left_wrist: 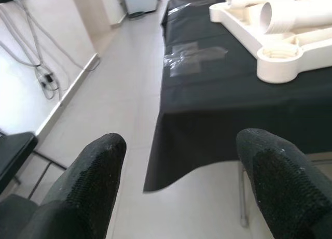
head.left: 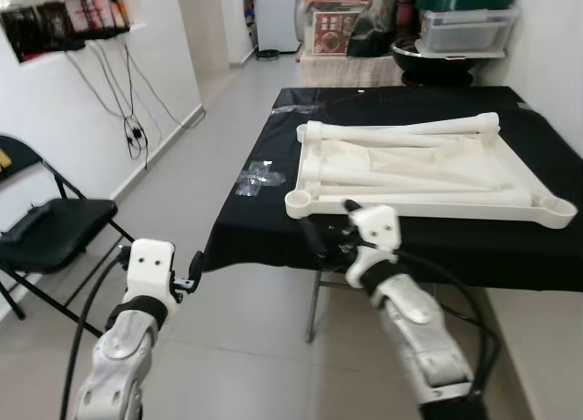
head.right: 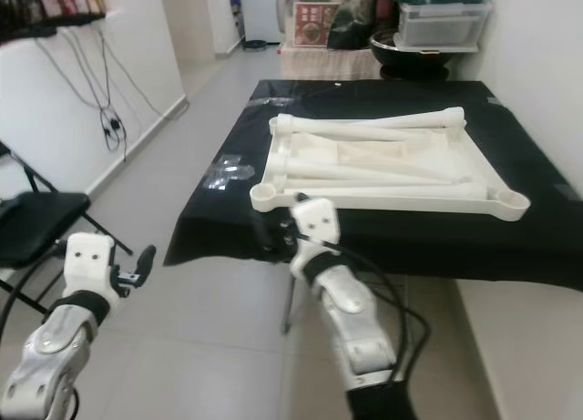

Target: Building children table

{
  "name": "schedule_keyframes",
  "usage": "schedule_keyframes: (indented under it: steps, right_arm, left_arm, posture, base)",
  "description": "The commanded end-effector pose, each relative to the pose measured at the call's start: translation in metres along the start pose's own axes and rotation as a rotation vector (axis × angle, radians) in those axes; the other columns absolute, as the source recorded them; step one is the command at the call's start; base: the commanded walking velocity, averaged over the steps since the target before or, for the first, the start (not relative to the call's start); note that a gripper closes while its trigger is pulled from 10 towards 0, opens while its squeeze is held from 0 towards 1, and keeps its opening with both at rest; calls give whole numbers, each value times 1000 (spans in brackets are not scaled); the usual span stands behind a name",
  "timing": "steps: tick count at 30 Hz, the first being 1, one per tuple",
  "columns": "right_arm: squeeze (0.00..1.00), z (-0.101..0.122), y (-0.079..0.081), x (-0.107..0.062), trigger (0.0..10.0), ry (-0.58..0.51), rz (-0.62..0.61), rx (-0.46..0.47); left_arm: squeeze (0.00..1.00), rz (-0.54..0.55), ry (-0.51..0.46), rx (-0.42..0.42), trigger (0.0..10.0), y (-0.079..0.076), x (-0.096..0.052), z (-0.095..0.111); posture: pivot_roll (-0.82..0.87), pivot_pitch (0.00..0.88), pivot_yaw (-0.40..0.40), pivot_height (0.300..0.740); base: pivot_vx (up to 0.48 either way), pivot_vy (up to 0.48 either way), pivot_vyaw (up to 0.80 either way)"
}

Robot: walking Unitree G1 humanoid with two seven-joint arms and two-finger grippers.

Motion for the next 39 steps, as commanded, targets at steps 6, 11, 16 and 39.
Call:
schedule_keyframes:
  steps: [6, 11, 16, 39]
  right_arm:
    - [0, -10, 13, -3, 10000, 10, 28, 27]
    - [0, -13, 11, -4, 10000, 15, 18, 45]
    - [0, -8, 7, 2, 10000, -7, 18, 24]
    - [0, -16, 7, 1, 10000, 29, -3, 56]
  left_arm:
    - [0, -27, 79, -3, 10000, -5, -7, -24]
    - [0, -26, 76, 1, 10000, -4, -5, -25]
    - [0, -5, 66, 20, 10000, 10, -1, -24]
    - [0, -41, 36, 1, 10000, 1, 4, -18]
  posture:
    - [-71, 0, 60, 740]
    - [-60, 0, 54, 740]
    - [-57, 0, 48, 740]
    - [-51, 0, 44, 740]
  base:
    - [0, 0, 0]
    - [0, 0, 0]
    - [0, 0, 0]
    - [206, 0, -144]
Point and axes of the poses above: a point about 5 cm out from each wrist's last joint towards the gripper, its own x axis pointing out of the wrist towards the gripper, its own z axis along the axis of the wrist's last joint, y = z × x, the point moved 4 cm from there along x, pointing out of the wrist towards the gripper, and after that the axes turned 3 degrees about x, right-handed, at the moved point
